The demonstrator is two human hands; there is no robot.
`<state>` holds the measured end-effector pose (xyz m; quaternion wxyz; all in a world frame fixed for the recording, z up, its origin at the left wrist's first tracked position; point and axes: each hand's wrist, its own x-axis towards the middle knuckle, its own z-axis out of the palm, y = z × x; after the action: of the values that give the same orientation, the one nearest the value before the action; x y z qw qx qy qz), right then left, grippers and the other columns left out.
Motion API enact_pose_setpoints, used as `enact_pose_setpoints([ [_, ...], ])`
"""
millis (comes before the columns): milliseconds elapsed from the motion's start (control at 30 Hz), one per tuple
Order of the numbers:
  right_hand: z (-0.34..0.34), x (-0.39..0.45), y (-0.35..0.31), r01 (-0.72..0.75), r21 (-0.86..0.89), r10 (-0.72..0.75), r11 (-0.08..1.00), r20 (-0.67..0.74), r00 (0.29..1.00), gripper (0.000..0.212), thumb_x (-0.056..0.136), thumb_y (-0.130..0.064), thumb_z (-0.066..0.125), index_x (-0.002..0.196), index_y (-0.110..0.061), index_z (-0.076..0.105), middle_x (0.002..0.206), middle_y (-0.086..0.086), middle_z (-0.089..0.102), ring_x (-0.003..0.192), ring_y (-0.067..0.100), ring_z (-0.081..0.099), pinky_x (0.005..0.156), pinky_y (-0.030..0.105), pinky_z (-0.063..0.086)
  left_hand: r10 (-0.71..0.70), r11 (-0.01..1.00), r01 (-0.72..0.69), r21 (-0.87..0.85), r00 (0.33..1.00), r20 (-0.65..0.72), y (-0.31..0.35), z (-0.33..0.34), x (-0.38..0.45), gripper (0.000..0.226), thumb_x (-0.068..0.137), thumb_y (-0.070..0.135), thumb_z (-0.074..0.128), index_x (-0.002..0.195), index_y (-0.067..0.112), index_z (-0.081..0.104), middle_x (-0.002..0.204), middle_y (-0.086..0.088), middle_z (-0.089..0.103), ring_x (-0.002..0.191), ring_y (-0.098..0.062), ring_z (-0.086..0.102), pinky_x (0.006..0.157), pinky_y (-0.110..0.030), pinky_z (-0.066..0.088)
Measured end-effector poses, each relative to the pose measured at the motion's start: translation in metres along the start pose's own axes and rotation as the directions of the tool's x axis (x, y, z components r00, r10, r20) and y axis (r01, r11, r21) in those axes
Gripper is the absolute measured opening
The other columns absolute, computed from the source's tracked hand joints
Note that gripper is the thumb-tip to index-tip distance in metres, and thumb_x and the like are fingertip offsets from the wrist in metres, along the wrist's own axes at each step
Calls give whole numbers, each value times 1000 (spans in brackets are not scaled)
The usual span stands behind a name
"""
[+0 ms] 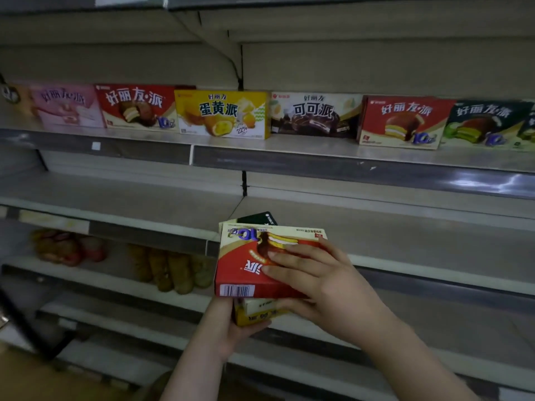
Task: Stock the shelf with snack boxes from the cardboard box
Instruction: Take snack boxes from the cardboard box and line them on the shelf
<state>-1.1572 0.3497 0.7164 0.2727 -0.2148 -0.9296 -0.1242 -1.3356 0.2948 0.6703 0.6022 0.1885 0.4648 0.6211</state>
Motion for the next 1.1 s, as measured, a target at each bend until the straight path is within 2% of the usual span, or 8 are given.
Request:
enact_pose_setpoints([
  [167,10,8,-14,16,-183,-23,983,-35,999,54,74,-38,73,123,-22,58,127,-1,64,114,22,62,94,61,45,27,999,-25,42,998,-53,-1,-4,-2,44,75,43,62,114,23,62,110,-16,67,104,-37,61,84,-54,52],
  [300,-5,20,2,75,-279,-130,957,-183,975,40,79,-27,63,118,-22,59,122,-2,62,112,25,54,101,61,34,-29,999,30,12,998,-61,4,-11,0,39,87,54,53,109,24,65,113,-18,65,106,-40,60,93,-58,47],
  [533,-28,40,52,-221,231,271,947,-211,939,34,80,-33,69,109,-41,52,93,0,47,87,17,48,73,33,42,-95,995,95,45,995,6,25,-12,2,54,67,51,63,104,13,70,97,-22,73,103,-42,62,86,-58,49],
  [700,-22,26,66,-171,791,355,587,-62,933,47,73,-7,71,103,-42,65,113,-4,63,105,6,62,87,17,48,-143,986,137,100,988,53,43,-6,4,57,69,54,62,106,11,69,95,-24,72,103,-45,60,88,-60,47],
  [800,-14,22,68,-253,857,420,450,48,906,49,78,-1,62,108,-40,66,115,-20,63,110,4,61,91,20,48,-181,974,168,151,980,80,47,6,4,61,68,58,61,107,12,70,98,-23,72,102,-43,62,86,-57,49],
  [933,-17,19,71,-402,869,495,289,224,840,50,95,3,52,128,-35,53,121,-8,64,106,13,66,83,28,57,-212,971,202,127,975,65,42,23,4,61,67,59,63,106,14,70,97,-22,72,101,-44,63,86,-57,48],
  [1033,-16,14,68,-514,851,583,110,364,727,46,98,-5,49,131,-38,49,113,-1,70,99,18,69,83,33,58,-227,971,221,95,972,61,36,32,5,60,66,59,65,106,14,70,95,-22,73,99,-43,63,87,-57,48],
  [1100,-11,5,70,-486,850,676,-201,480,559,34,100,-4,43,131,-13,54,112,15,69,93,25,68,79,35,56,-218,973,213,87,974,60,33,36,7,58,68,58,64,106,14,70,94,-21,73,98,-42,64,89,-57,48],
])
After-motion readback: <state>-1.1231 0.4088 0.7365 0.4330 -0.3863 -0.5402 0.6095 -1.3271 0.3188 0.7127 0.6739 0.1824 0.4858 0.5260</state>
